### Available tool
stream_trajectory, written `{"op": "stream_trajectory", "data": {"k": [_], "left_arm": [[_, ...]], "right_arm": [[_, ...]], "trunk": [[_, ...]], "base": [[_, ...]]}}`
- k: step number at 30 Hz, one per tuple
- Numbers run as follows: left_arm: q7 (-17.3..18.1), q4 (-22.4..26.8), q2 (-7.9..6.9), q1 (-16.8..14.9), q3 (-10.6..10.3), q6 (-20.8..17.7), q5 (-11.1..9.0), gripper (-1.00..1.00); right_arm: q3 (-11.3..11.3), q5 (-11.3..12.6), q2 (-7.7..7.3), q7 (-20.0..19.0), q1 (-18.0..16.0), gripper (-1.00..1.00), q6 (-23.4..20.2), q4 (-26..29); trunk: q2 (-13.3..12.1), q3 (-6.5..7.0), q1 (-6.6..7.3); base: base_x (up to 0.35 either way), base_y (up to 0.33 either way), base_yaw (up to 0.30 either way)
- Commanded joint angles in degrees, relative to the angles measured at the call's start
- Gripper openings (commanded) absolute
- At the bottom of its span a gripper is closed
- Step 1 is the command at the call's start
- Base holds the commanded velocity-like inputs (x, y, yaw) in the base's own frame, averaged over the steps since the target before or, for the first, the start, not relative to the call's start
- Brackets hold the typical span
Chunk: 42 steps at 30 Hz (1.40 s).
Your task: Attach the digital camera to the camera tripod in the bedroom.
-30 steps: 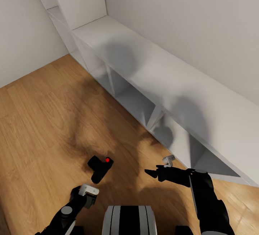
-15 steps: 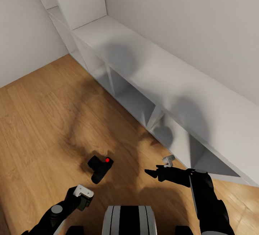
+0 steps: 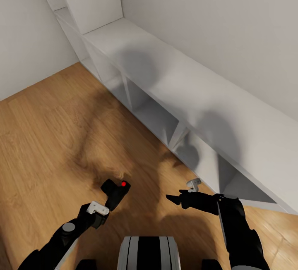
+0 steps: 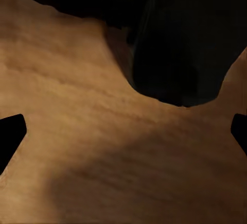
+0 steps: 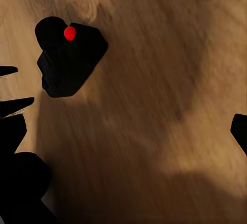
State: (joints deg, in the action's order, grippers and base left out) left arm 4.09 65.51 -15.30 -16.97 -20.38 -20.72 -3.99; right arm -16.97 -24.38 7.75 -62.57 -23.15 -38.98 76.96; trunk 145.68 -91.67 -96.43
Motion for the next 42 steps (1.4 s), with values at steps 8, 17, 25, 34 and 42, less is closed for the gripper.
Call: {"op": "stream_trajectory", "data": {"k": [8,17,25,34,42], "left_arm": [[0.0,-1.3,0.37,-2.2,-0.1,-0.4,-0.5,1.00],[0.1,-4.3,0.64,-2.6,-0.1,-0.3,-0.4,1.00],[0.3,-6.1,0.73,-2.6,-0.1,-0.1,-0.4,1.00],[4.3,-6.4,0.77,-2.6,-0.2,0.0,-0.4,1.00],[4.9,-6.2,0.80,-2.6,-0.1,0.3,-0.5,1.00]], "right_arm": [[-0.2,-0.4,0.07,-0.5,0.0,1.00,-0.3,0.1],[-0.2,-0.4,0.07,-0.5,0.0,1.00,-0.3,0.1],[-0.2,-0.4,0.07,-0.5,0.0,1.00,-0.3,0.1],[-0.2,-0.4,0.07,-0.5,0.0,1.00,-0.3,0.2],[-0.2,-0.4,0.04,-0.5,0.0,1.00,-0.3,0.3]], "trunk": [[0.0,-0.04,0.01],[0.0,-0.04,0.01],[0.0,-0.04,0.01],[0.0,-0.04,0.01],[0.0,-0.04,0.01]], "base": [[0.000,0.000,0.000],[0.000,0.000,0.000],[0.000,0.000,0.000],[0.000,0.000,0.000],[0.000,0.000,0.000]]}}
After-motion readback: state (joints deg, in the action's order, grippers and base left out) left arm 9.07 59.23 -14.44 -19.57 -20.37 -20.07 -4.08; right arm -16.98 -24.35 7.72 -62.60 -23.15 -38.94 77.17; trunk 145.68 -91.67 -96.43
